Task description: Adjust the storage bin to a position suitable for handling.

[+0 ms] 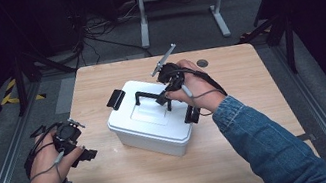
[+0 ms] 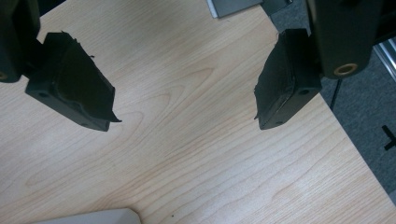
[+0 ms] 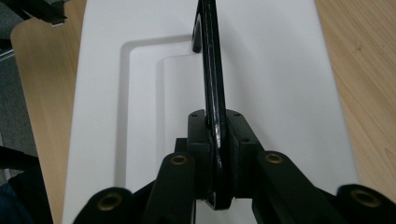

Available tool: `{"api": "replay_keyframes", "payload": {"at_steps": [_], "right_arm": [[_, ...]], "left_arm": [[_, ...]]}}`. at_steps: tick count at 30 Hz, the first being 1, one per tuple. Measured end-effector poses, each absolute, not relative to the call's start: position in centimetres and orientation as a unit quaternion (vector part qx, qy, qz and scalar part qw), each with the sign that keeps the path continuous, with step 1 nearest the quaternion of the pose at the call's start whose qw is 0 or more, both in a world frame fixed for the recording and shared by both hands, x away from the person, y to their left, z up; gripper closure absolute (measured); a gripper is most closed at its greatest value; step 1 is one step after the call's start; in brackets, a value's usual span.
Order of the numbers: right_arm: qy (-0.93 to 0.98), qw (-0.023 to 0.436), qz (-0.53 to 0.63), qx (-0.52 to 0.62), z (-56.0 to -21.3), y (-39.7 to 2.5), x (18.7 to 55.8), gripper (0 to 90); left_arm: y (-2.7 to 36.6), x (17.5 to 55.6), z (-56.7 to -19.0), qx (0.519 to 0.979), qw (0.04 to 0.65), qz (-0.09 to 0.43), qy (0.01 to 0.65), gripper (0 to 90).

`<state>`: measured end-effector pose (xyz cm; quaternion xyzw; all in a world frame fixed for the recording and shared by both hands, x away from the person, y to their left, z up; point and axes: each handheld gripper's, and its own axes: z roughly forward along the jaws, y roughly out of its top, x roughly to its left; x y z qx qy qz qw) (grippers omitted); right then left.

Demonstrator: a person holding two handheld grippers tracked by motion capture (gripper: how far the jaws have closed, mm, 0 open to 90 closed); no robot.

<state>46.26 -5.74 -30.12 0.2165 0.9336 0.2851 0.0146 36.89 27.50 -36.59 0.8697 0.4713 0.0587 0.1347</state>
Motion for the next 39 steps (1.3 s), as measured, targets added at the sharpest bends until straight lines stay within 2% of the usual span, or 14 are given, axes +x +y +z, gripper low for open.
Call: {"api": "replay_keyframes", "payload": {"at_steps": [5, 19, 39], "right_arm": [[0.932, 0.006, 0.293, 0.212, -30.1, -5.8, 46.2, 84.5], [0.934, 0.027, 0.300, 0.190, -29.5, -5.6, 45.5, 84.8], [0.917, 0.045, 0.359, 0.168, -25.5, -6.8, 44.0, 84.9]], "left_arm": [[27.5, 37.6, -36.5, 0.869, 0.135, 0.049, 0.473, 20.8], [26.5, 38.9, -36.6, 0.876, 0.123, 0.049, 0.464, 20.6], [26.4, 38.9, -36.6, 0.877, 0.122, 0.053, 0.462, 20.6]]}}
